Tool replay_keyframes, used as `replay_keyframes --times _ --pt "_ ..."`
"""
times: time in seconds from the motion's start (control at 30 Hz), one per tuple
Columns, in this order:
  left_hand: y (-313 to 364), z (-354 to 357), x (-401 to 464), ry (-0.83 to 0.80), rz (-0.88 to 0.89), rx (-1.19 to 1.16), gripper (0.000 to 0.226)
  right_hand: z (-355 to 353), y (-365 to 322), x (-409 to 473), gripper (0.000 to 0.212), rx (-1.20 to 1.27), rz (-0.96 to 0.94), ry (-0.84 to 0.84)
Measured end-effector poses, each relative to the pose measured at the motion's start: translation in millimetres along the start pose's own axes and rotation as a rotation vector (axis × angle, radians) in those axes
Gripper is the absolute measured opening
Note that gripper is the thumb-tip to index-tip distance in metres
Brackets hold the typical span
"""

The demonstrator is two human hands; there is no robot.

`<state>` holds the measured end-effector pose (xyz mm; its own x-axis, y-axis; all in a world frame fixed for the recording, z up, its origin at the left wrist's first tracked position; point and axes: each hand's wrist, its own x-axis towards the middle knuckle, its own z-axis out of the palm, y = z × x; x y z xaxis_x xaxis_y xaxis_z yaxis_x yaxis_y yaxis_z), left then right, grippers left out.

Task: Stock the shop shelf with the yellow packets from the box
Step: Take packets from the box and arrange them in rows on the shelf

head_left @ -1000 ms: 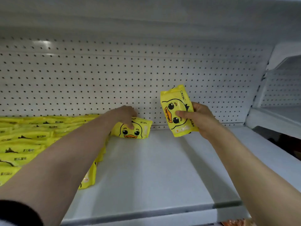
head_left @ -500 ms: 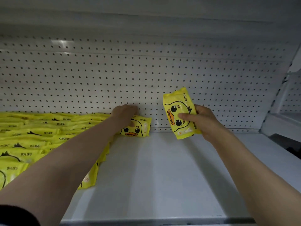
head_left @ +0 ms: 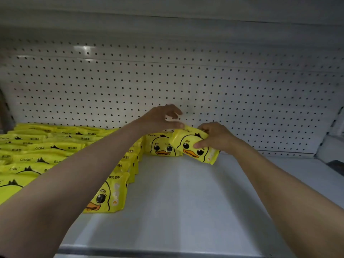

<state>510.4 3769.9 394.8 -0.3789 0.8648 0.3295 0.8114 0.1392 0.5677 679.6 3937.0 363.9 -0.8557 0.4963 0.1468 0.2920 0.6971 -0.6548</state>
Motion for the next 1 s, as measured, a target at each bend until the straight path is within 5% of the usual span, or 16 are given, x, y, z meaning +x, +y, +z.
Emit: replay_keyframes --times 0.13,0.37,0.83,1.0 --pt "-13.8 6.4 -5.9 -0.202 -0.046 0.249 0.053 29.6 -20.3 15.2 0.053 -0.137 -0.055 -0.128" --pt "-52.6 0.4 -10.7 -0.122 -0.143 0.454 0.034 69.2 -28.7 40.2 0.056 -0.172 -0.139 -0.084" --pt "-58.9 18.0 -18.5 0.053 -0.295 0.759 0.046 87.2 -27.3 34.8 0.06 -0.646 -0.223 0.152" --pt "-43.5 15.7 -35.9 0.143 -0.347 0.707 0.052 83.1 -37.8 26.2 0.057 -0.726 -0.238 0.19"
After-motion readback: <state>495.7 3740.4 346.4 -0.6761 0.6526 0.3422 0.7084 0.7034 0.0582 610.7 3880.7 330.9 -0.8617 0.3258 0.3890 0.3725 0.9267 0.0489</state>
